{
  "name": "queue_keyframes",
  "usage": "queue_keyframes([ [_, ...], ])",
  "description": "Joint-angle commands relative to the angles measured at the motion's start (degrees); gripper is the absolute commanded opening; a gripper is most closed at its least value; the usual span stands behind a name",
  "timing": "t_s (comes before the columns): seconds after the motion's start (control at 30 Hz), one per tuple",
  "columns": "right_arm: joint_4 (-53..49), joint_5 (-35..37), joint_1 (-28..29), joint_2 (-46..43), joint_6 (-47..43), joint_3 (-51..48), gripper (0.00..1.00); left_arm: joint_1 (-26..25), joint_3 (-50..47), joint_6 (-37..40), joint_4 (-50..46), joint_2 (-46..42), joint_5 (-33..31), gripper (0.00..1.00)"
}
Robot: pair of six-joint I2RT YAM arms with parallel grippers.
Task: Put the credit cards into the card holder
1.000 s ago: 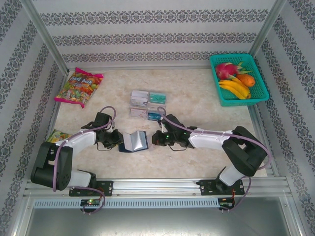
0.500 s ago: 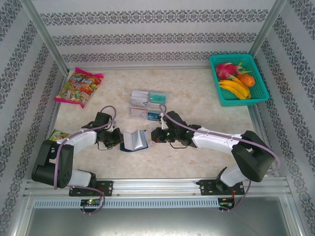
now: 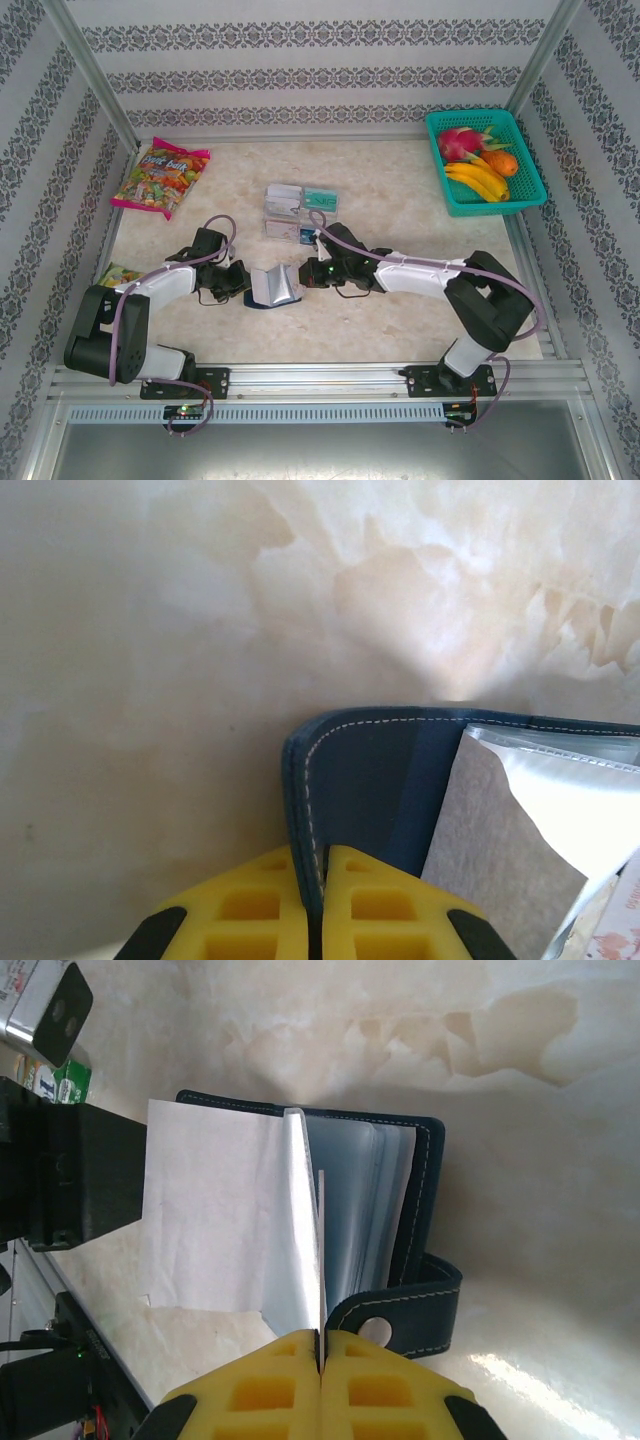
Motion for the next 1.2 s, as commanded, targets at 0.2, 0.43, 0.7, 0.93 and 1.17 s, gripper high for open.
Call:
queue_keyframes([
  [0.2,1.9,-5.2,1.7,2.6,-1.1,3.4,0.00,-0.3,0.0,-0.2,1.0,0.7,0.9,0.07],
  [0.43,2.6,-8.2,2.4,5.0,-1.2,5.9,0.00,-1.1,0.0,-1.0,2.1,0.9,0.9,0.07],
  [0.7,4.8,-8.1,2.9,10.3,-0.9,8.0,0.00,-1.2,-0.4,-1.4,2.6,0.9,1.6,0.07],
  [0.93,6.3,-7.5,4.2,10.4,0.4,8.8,0.00,-1.2,-1.3,-2.3,4.6,1.9,2.9,0.07],
  [1.17,5.0,-6.5,5.7,14.3,-0.5,10.8,0.00,-1.3,-0.4,-2.6,3.6,1.5,4.0,0.14],
])
